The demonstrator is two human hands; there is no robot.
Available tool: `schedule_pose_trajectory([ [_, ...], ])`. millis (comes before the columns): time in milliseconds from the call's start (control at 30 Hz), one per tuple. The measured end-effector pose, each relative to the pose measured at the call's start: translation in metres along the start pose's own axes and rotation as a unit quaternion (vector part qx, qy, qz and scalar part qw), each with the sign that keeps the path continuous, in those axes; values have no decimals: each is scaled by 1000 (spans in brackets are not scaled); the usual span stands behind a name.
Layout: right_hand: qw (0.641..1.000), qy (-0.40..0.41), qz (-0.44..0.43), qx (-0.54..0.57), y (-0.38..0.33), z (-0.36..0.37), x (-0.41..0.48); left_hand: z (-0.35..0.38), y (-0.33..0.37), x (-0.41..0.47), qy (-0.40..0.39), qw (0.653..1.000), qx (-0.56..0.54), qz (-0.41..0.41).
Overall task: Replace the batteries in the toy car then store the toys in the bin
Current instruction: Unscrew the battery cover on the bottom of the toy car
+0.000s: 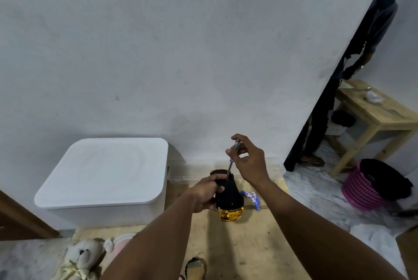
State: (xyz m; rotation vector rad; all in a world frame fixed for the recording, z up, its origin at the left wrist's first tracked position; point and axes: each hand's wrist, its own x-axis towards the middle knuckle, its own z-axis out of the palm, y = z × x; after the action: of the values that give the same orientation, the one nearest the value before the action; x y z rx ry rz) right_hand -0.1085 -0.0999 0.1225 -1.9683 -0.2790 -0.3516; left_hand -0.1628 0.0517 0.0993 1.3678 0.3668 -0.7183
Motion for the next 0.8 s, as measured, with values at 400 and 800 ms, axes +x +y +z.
schedule_pose_trajectory([
  [400,998,-37,31,46,-4,-2,1,-1,1,2,-6,1000,-8,0],
  [800,999,-16,17,-33,-5,-5,1,0,1,3,-9,1000,-11,2],
])
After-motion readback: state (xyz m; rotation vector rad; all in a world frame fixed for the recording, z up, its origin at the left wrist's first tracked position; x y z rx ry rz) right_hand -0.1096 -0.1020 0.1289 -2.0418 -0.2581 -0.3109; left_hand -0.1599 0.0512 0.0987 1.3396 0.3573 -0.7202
